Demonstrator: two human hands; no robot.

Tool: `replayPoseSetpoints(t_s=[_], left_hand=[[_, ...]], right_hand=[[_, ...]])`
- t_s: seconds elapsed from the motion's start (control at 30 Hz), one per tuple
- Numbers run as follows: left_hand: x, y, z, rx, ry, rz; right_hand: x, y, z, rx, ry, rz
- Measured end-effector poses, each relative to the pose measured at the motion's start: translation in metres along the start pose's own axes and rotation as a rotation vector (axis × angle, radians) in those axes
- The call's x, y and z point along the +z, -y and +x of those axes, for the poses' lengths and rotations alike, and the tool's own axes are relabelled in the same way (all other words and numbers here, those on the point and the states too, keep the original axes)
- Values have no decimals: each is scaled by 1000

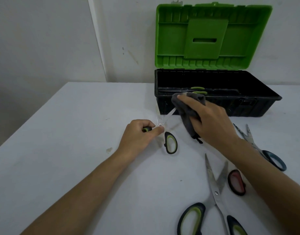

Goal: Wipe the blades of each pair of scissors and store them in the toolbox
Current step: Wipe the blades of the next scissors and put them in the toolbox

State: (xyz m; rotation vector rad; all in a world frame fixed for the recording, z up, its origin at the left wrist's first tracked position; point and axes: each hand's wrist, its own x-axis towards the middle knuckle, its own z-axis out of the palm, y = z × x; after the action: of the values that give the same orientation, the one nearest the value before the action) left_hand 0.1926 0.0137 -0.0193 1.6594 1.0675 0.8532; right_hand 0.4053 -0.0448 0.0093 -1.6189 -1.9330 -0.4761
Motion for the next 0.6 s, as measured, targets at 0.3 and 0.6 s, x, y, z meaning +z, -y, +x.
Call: replayPoseSetpoints(t_s=[0.3, 0.6], left_hand=[[-7, 1, 0, -15, 54, -166], [-3, 1, 1, 36, -7, -35]], right_hand=[[-2, 7, 1, -66, 106, 51], [4, 19, -2, -122, 198, 116]])
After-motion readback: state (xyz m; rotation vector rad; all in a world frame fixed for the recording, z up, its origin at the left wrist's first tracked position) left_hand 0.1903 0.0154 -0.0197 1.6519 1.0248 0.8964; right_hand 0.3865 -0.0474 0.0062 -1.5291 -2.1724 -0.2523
